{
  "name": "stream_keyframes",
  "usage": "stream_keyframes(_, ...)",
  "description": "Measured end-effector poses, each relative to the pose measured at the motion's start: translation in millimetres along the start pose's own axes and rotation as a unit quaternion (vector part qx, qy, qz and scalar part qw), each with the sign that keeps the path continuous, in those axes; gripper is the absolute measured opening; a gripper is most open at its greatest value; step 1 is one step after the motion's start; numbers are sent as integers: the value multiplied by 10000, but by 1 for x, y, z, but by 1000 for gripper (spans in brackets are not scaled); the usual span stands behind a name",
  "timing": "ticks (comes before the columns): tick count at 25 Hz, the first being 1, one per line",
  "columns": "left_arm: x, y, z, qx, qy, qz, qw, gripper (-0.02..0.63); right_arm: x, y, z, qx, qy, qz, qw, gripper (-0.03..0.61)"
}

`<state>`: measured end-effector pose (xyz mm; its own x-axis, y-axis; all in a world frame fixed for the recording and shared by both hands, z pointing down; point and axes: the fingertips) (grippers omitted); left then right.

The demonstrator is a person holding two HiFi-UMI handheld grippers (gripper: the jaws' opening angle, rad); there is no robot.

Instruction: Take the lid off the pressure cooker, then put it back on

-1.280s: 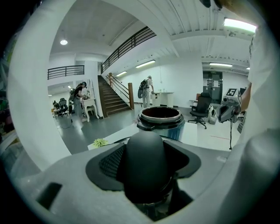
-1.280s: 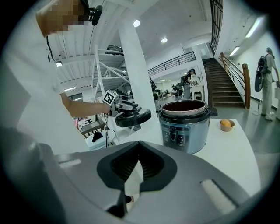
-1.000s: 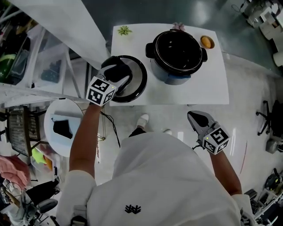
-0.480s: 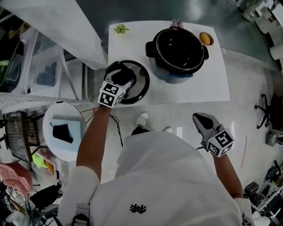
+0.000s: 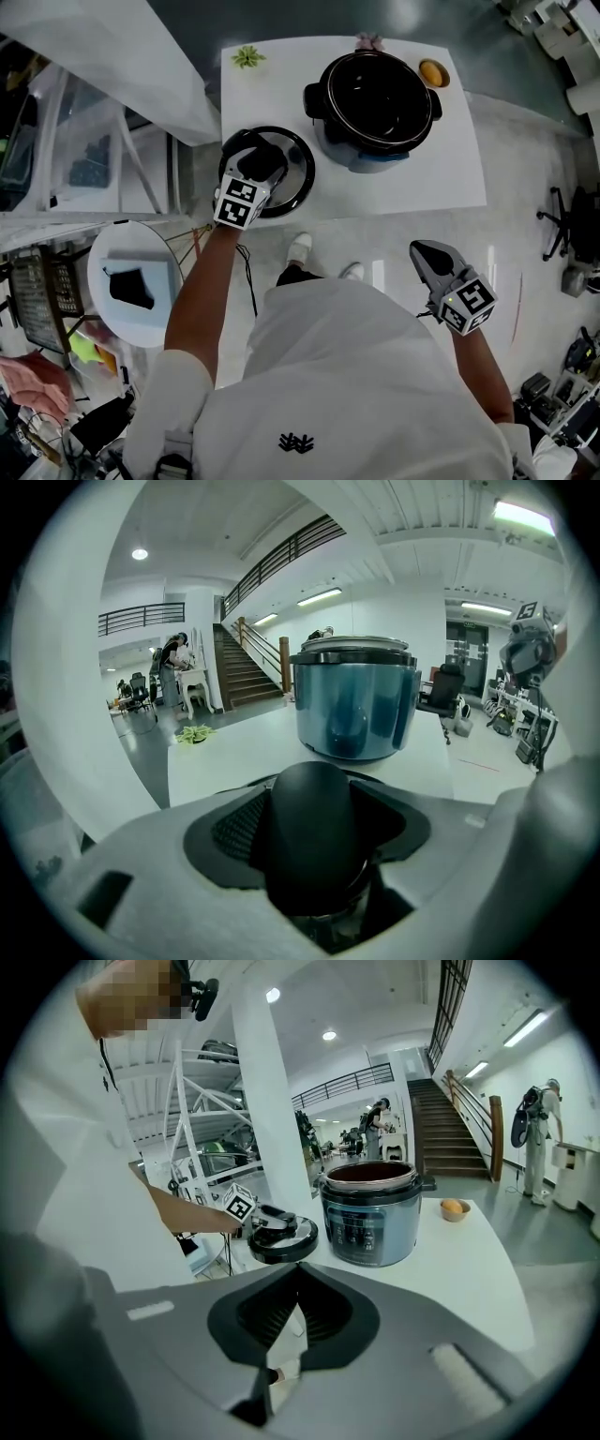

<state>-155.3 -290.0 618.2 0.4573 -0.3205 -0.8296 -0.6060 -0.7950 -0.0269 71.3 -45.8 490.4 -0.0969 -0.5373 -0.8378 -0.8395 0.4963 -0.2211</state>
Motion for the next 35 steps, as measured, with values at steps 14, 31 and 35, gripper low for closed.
stream_keyframes(14,-9,-3,-6,23,-136,32,9999,291,-3,-2,-3,-7,113,-15,9999,12)
stream_keyframes(31,-21,-2,35,401,-76,353,9985,325,0,-7,-10,325,33,54,9995,12)
stream_keyframes(35,-26,-2,48,556,-52,449,9974,325,4,-9,-14,496,9,130,9987,12)
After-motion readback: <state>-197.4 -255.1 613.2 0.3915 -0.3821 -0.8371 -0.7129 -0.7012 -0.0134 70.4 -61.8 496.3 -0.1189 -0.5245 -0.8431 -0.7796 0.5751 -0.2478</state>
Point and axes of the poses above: the fingertips, and each gripper's own axes: z backward along the fingers, y to its left, x out of its top, and after that the axes turned 2 degrees about -y, right-handed
